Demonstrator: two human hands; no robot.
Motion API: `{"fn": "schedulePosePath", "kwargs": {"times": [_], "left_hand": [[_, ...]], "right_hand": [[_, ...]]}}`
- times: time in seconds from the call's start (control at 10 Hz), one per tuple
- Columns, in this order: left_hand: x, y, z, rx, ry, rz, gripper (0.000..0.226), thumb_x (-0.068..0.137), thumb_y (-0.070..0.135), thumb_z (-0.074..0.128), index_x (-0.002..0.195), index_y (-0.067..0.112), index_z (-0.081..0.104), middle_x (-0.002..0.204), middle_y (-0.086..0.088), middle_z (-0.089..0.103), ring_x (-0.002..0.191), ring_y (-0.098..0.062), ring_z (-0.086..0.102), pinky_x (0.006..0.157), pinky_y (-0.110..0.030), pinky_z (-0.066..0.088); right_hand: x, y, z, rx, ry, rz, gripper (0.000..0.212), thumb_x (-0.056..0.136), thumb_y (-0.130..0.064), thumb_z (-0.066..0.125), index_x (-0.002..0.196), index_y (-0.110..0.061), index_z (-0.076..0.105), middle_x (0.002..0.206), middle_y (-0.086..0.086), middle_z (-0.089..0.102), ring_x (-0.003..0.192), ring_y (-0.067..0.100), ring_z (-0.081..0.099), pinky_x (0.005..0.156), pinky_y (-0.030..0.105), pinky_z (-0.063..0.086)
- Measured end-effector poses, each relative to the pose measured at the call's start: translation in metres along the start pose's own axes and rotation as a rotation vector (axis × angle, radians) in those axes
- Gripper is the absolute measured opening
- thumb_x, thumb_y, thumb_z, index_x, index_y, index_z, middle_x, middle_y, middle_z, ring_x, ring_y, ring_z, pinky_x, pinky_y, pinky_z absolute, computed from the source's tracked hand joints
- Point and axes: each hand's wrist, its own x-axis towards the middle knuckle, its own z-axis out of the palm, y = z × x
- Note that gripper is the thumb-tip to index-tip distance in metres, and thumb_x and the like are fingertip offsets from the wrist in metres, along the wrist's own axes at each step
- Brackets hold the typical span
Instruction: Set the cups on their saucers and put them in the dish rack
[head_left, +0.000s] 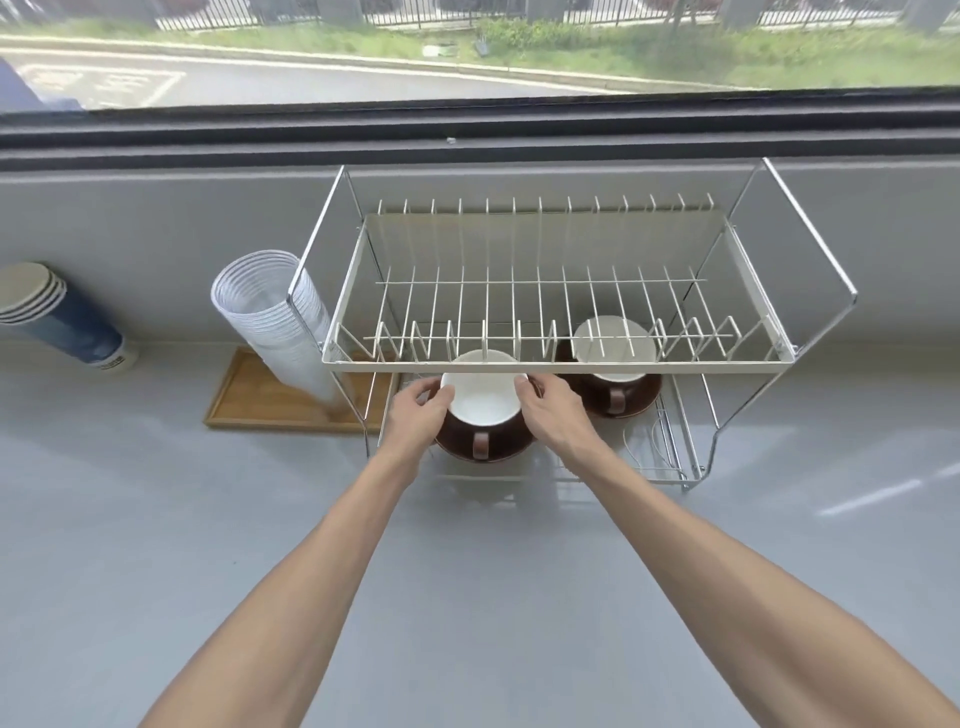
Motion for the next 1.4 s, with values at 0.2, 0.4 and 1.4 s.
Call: {"fn": "schedulePosePath", "kwargs": {"times": [0.2,0.4,1.4], "left_hand": [[0.025,-0.001,-0.007,-0.018,0.022,-0.030,0.027,0.092,0.030,0.064,0.109,0.011,0.070,0.105,-0.006,0.071,0.096,-0.023,0.066,0.098,-0.051,0.057],[0.039,-0.001,-0.011,-0.032,-0.003,-0.045,0.039,0.091,0.034,0.066,0.122,0.010,0.067,0.110,-0.007,0.074,0.095,-0.020,0.069,0.095,-0.044,0.059],[0.020,0.001,-0.006,0.250,0.148,0.185,0.041,0.094,0.049,0.055,0.130,0.029,0.061,0.124,-0.006,0.070,0.118,-0.027,0.062,0.094,-0.034,0.047]], "right_hand": [[0.018,-0.008,0.013,0.092,-0.043,-0.002,0.050,0.100,-0.054,0.041,0.137,-0.024,0.055,0.139,0.009,0.058,0.128,0.032,0.052,0.102,0.036,0.041],[0.032,-0.013,0.021,0.110,-0.065,-0.024,0.046,0.102,-0.047,0.042,0.134,-0.018,0.059,0.132,0.009,0.063,0.122,0.028,0.057,0.098,0.033,0.042],[0.006,-0.029,-0.008,-0.023,0.082,-0.204,0.028,0.105,-0.031,0.044,0.093,-0.009,0.057,0.094,0.013,0.062,0.093,0.033,0.056,0.084,0.035,0.043]]}}
